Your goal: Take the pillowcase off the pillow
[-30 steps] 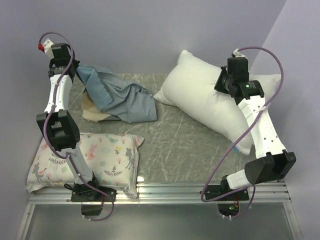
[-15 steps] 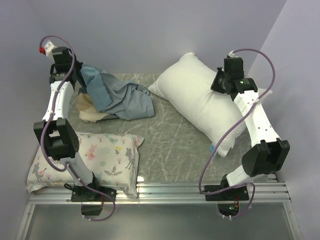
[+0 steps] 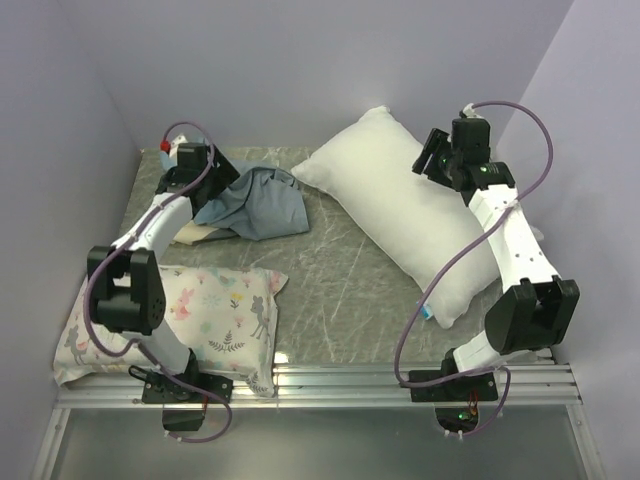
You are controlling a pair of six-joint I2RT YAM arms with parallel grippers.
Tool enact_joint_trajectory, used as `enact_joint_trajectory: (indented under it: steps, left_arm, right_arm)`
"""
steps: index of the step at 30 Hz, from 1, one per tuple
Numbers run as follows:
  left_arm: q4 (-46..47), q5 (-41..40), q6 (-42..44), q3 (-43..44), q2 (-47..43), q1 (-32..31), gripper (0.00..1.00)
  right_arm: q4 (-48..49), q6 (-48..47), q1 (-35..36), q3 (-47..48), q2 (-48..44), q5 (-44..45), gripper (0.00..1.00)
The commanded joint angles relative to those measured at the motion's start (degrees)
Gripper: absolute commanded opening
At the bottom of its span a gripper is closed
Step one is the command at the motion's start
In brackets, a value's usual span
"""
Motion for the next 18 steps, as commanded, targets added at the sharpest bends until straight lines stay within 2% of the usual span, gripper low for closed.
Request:
enact_joint_trajectory:
  steps: [1,2,3,4,7,11,15,18]
  left_arm:
    - [-0.1,-1.3,2.6,1.0,-9.3,-0.2,0.99]
    - [-1.5,-0.7,3.9,2.0,-11.1,-0.5,0.99]
    - [-3.0,-0.1,5.2,3.2,-11.9,-1.4,0.99]
    - [-6.3,0.5,8.1,5.3,-12.8,-2.1,0.99]
    - [-10.3,2.5,13.3,6.2,-16.8,-5.4,0.99]
    - [-13.0,1.7,15.4,3.4,-23.6,-10.5,0.99]
    - [-14.2,-0.4,17.0,-1.0,-29.7,-15.1,0.99]
    - [-14.3,-2.1,17.2,-5.0,-34.4,-15.3,0.99]
  right_arm:
    - [4.3,0.6,0.2,0.6,-3.8,0.8,0.7]
    - [3.7,0.9,0.2,1.5,-3.8,0.9,0.73]
    - [3.2,1.0,0.3,1.8,-4.2,0.8,0.9]
    - [3.3,1.1,0.3,1.7,-4.7,0.3,0.94]
    - [4.9,2.0,1.0,-0.4,-7.4,-0.8,0.95]
    - [6.9,3.0,4.2,-4.6,-11.1,-0.4,0.97]
    - [8.6,2.8,10.4,-8.3,-15.6,3.0,0.98]
    - [11.0,3.2,15.3,-13.0,-19.7,4.1,0.99]
